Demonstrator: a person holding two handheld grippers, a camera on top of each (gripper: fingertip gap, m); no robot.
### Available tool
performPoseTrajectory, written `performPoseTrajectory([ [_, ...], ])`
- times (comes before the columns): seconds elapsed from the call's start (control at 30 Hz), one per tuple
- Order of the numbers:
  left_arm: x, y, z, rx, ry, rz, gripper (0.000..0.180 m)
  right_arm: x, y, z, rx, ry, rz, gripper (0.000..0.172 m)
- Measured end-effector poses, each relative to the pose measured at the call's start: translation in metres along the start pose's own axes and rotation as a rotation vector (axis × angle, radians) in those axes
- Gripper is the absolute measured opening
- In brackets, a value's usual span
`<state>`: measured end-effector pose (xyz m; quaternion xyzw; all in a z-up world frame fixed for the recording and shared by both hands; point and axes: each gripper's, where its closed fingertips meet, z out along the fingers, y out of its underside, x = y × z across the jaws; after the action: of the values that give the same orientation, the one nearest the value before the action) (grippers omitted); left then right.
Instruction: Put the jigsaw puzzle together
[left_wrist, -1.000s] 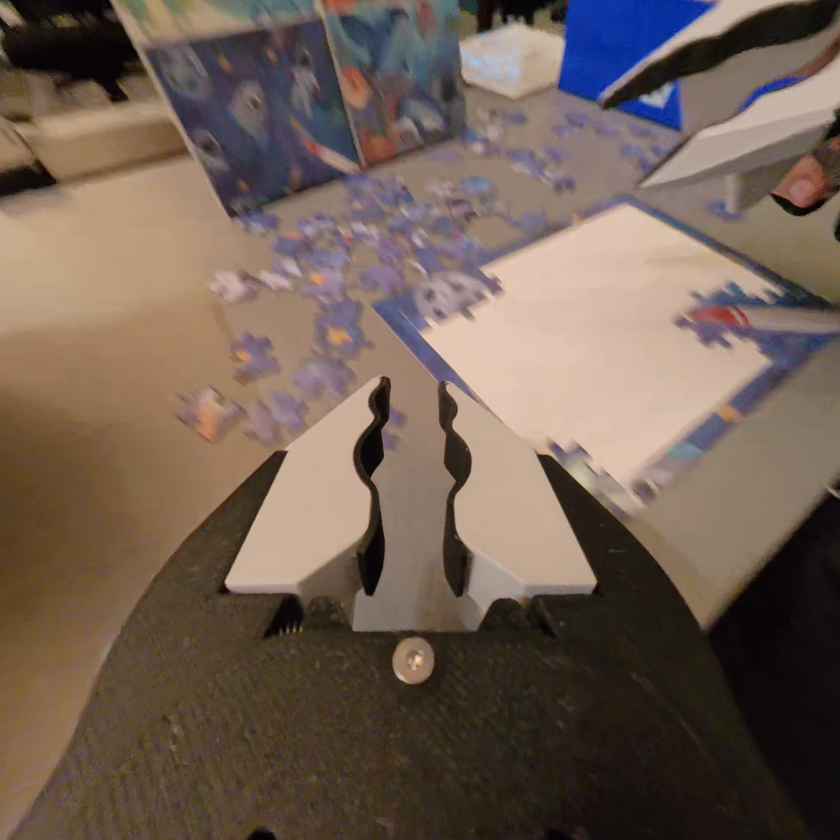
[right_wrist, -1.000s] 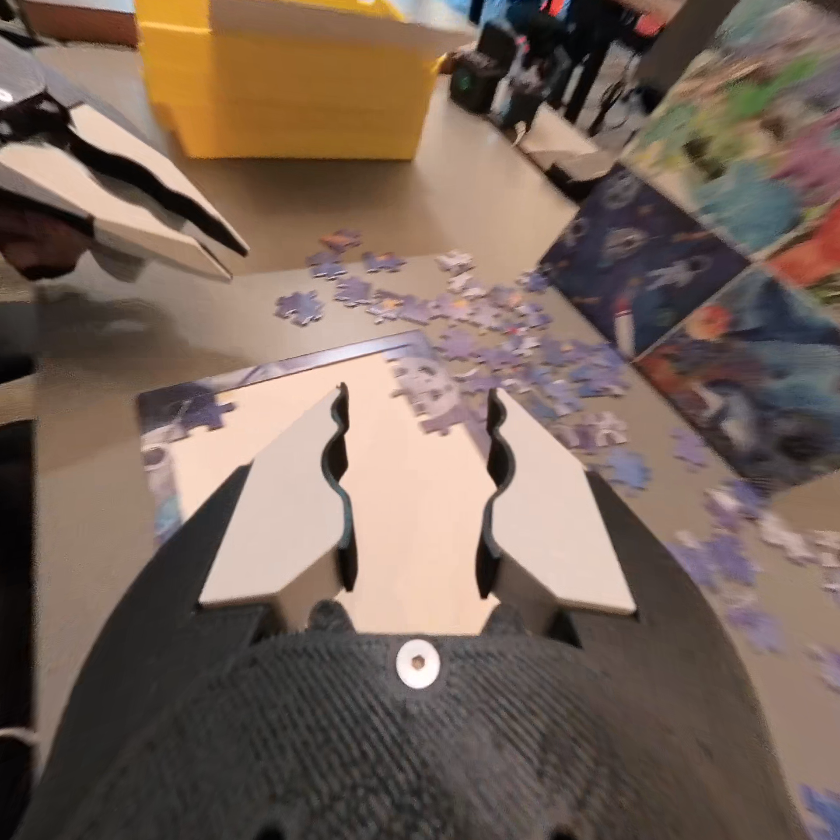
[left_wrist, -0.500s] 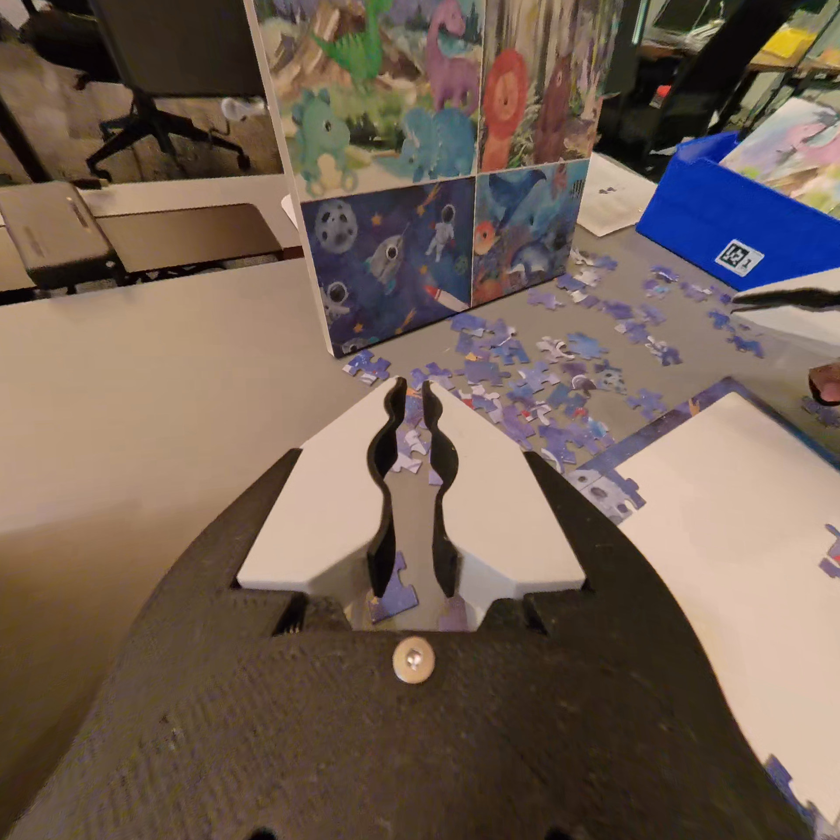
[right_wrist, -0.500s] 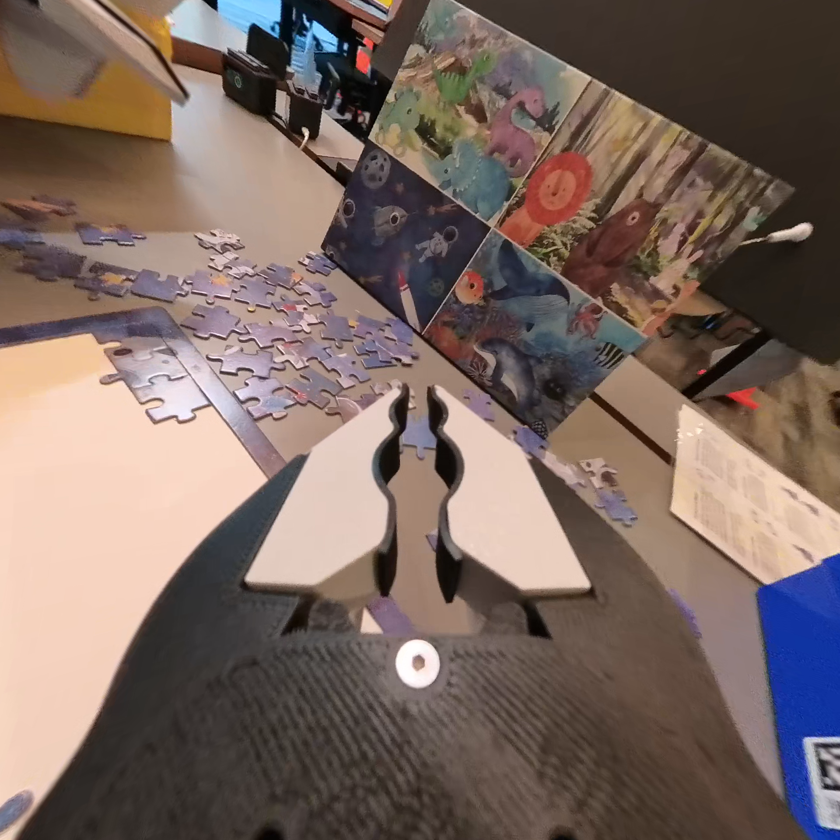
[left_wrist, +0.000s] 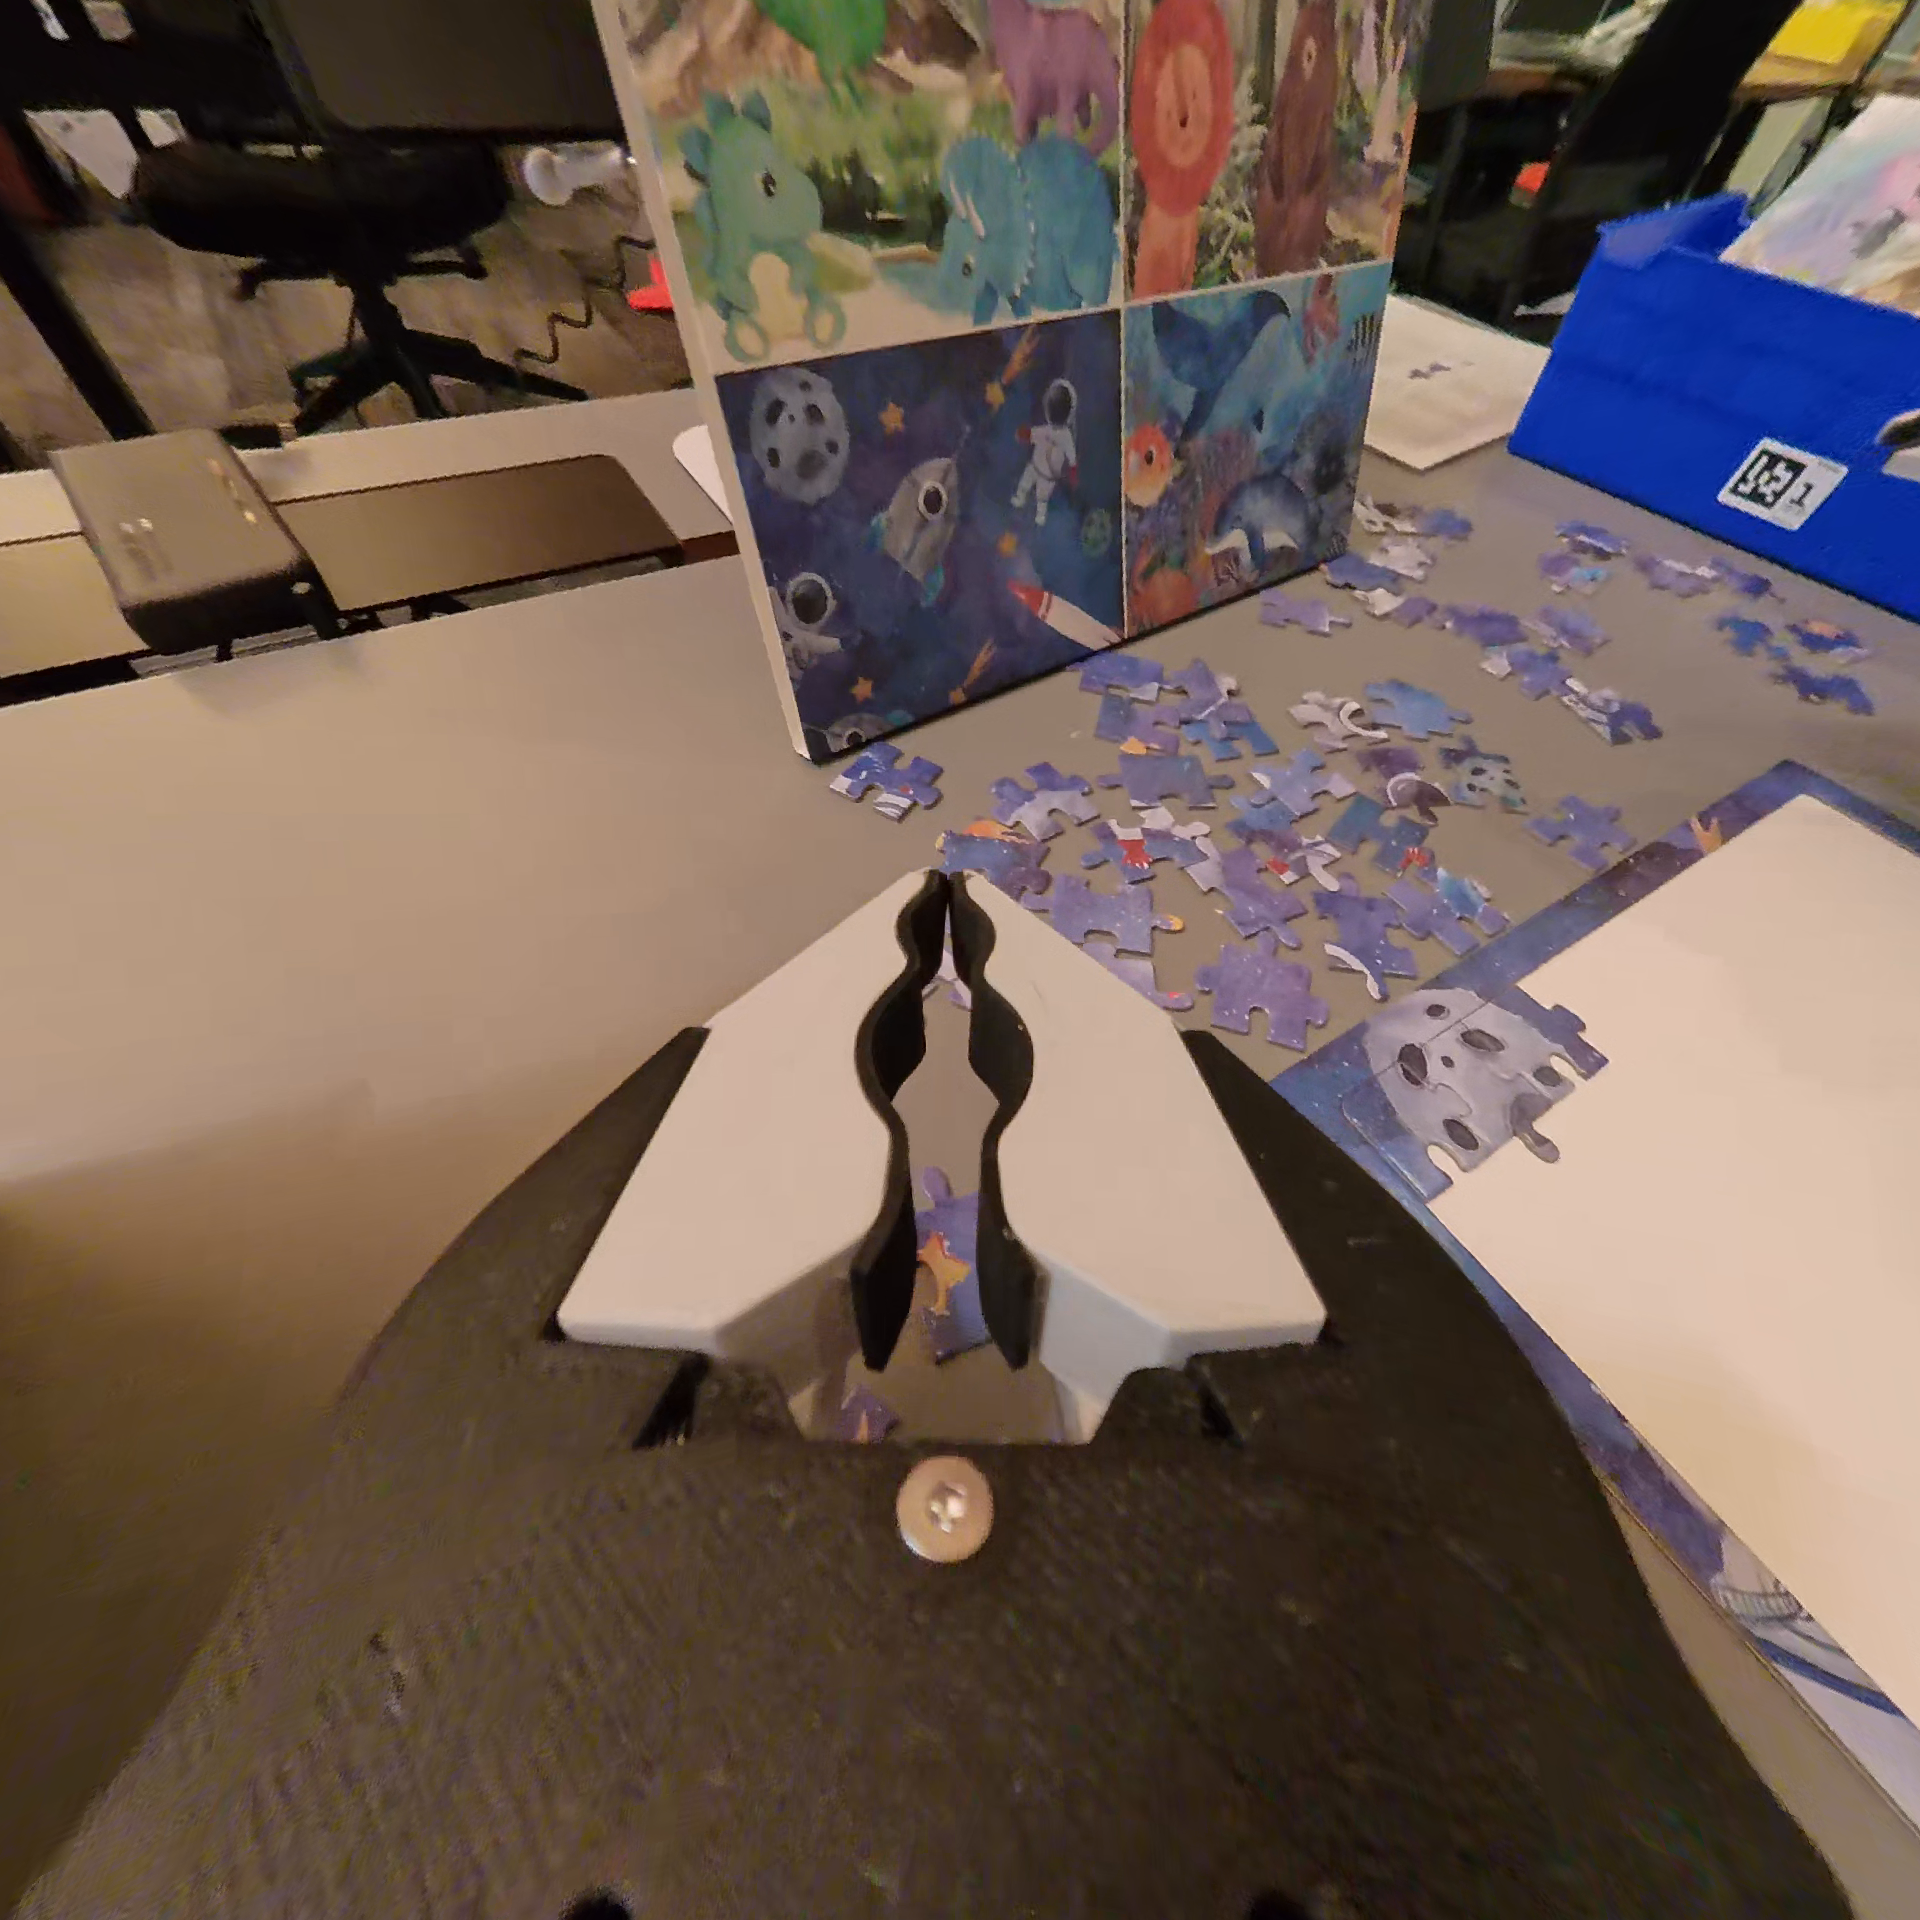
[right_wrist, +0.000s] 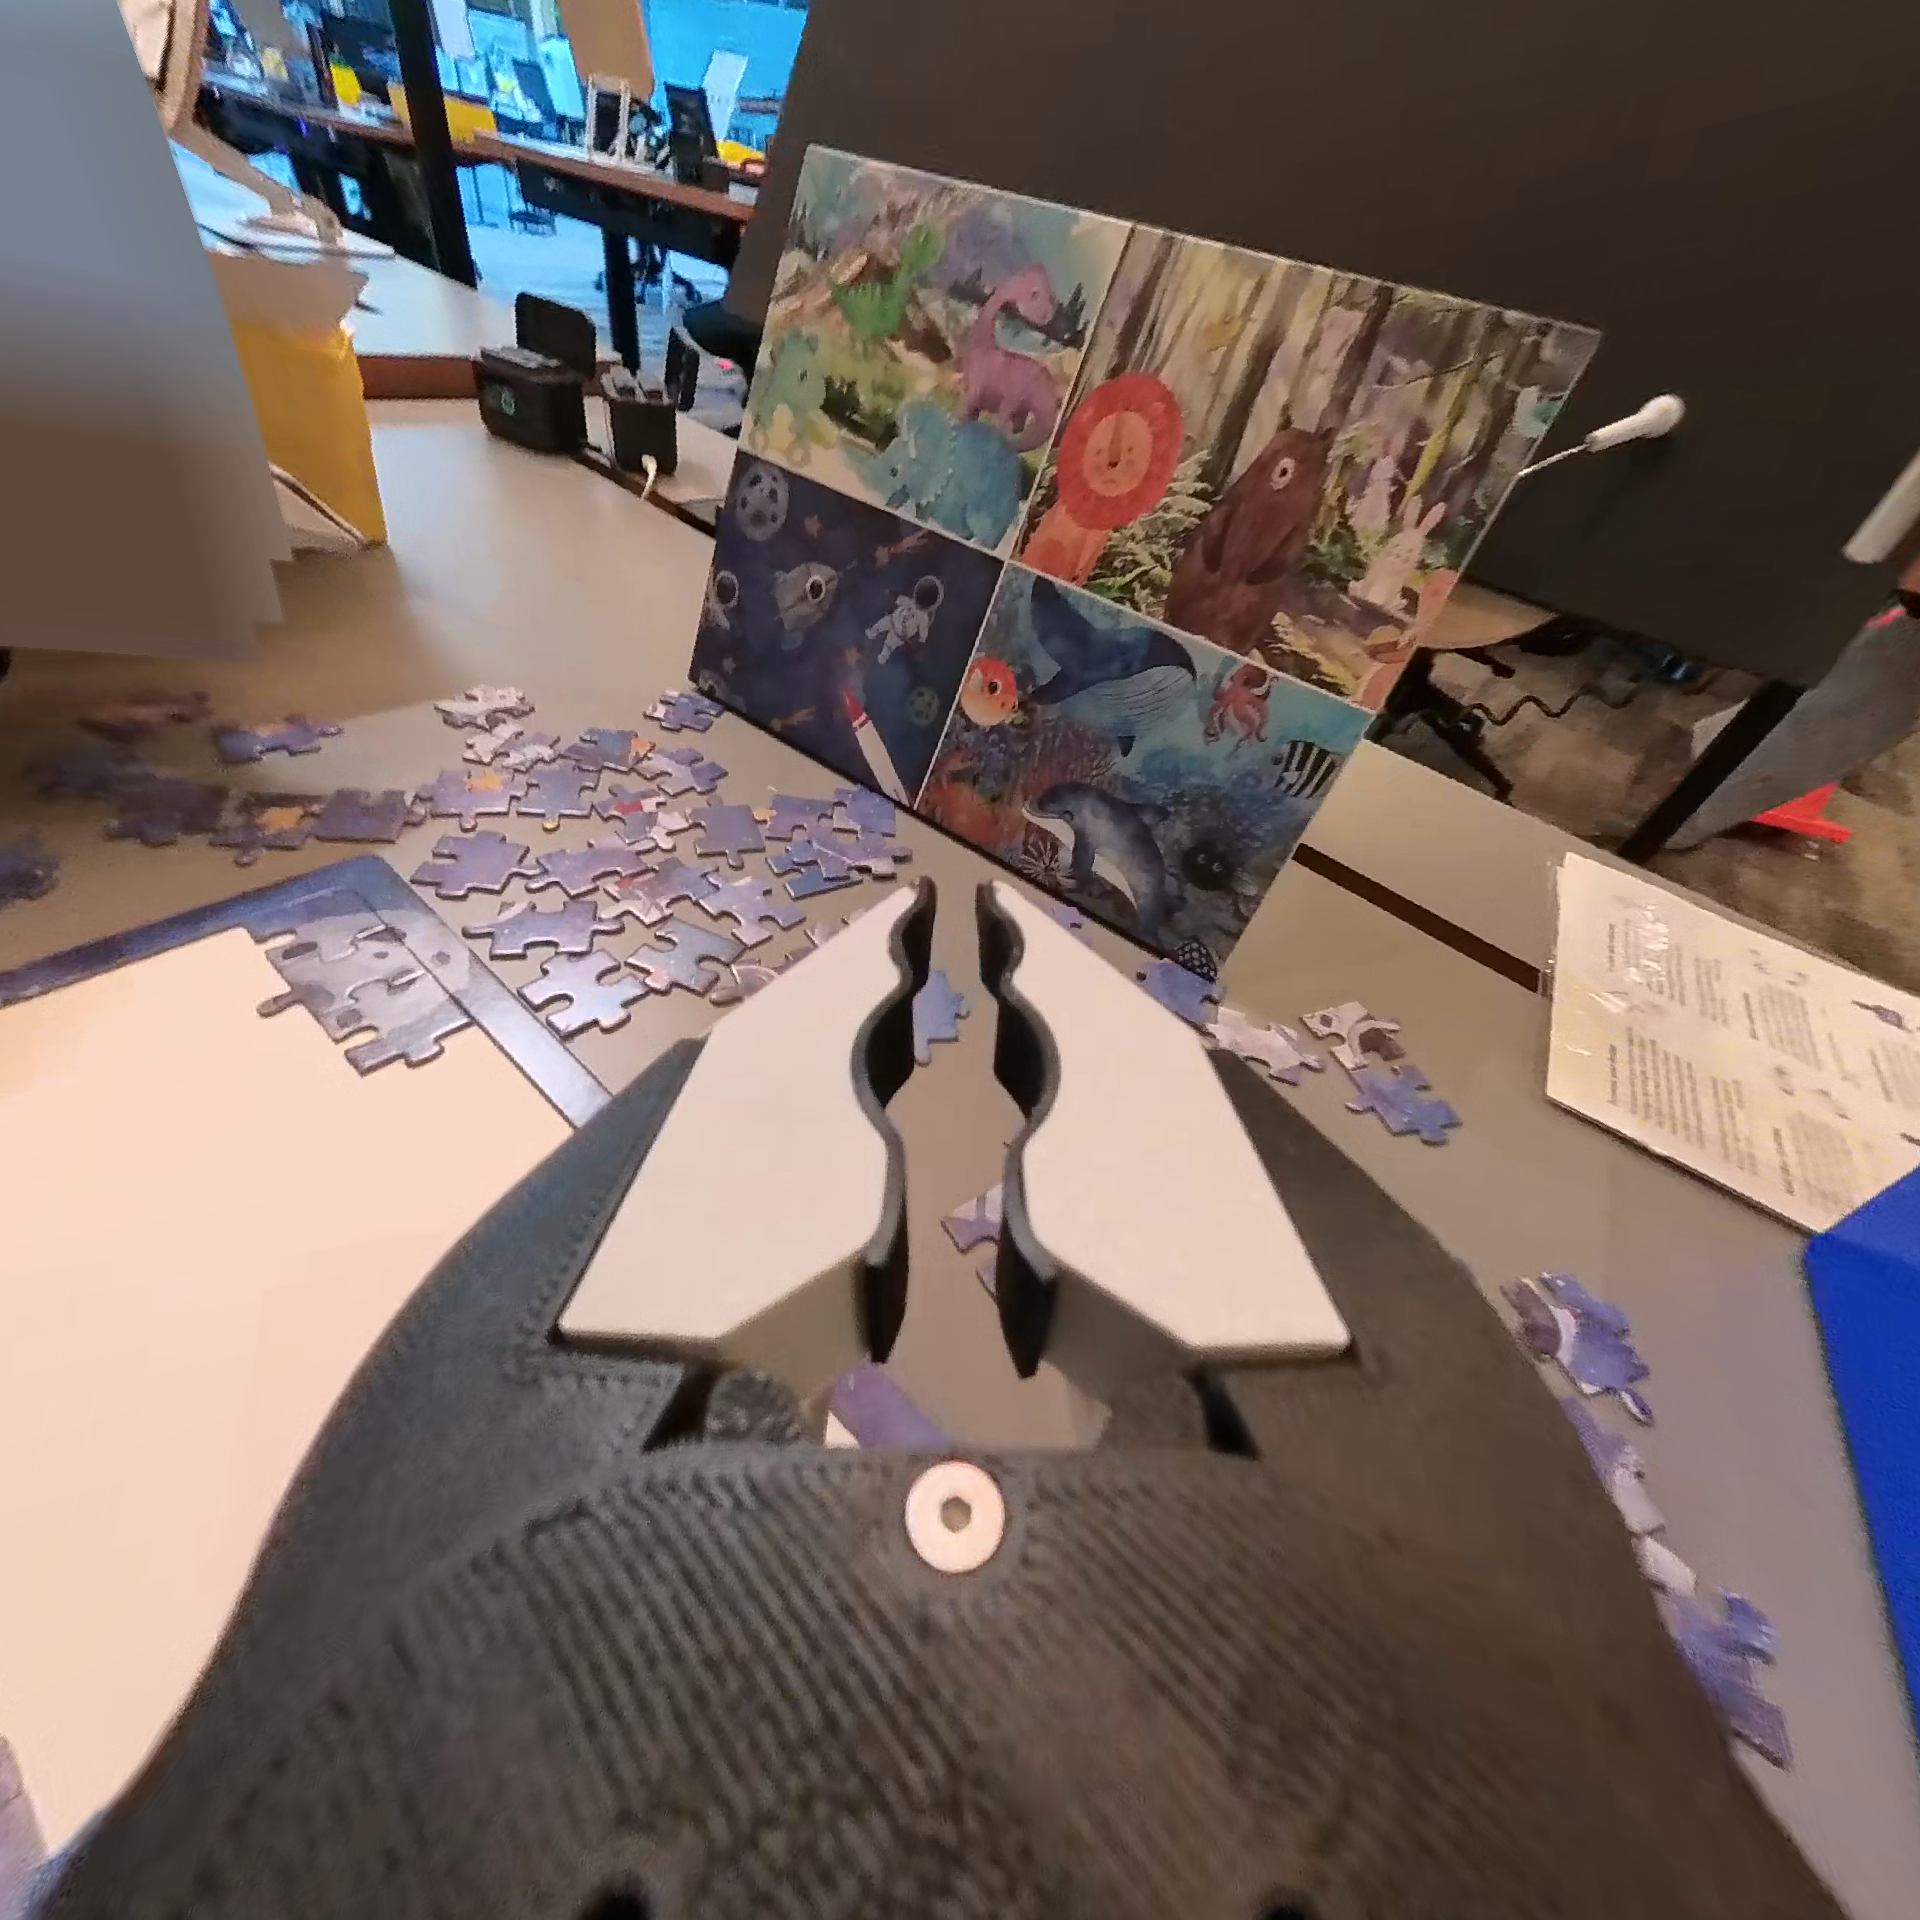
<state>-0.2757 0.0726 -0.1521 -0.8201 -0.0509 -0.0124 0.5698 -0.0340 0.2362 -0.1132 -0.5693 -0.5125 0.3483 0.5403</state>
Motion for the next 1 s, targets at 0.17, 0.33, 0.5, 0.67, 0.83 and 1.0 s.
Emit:
performPoseTrajectory([
  [0.17, -0.002, -0.003, -0.001, 0.019, -0.02, 0.008, 0.0, 0.002, -0.002, -0.002, 0.025, -0.027, 0.085, 0.007],
  [0.33, -0.004, -0.003, -0.002, 0.024, -0.04, 0.022, 0.0, 0.001, -0.004, -0.003, 0.041, -0.046, 0.125, 0.007],
  [0.5, -0.008, -0.005, -0.004, 0.039, -0.054, 0.011, 0.0, -0.003, -0.006, -0.003, 0.05, -0.066, 0.146, 0.008],
  [0.67, -0.009, -0.006, -0.005, 0.047, -0.059, 0.006, 0.0, -0.005, -0.007, -0.003, 0.053, -0.069, 0.145, 0.008],
  [0.83, -0.011, -0.007, -0.006, 0.055, -0.065, 0.003, 0.0, -0.006, -0.007, -0.003, 0.053, -0.075, 0.147, 0.008],
  [1.0, -0.012, -0.008, -0.006, 0.059, -0.066, -0.004, 0.0, -0.008, -0.006, -0.002, 0.046, -0.077, 0.142, 0.008],
])
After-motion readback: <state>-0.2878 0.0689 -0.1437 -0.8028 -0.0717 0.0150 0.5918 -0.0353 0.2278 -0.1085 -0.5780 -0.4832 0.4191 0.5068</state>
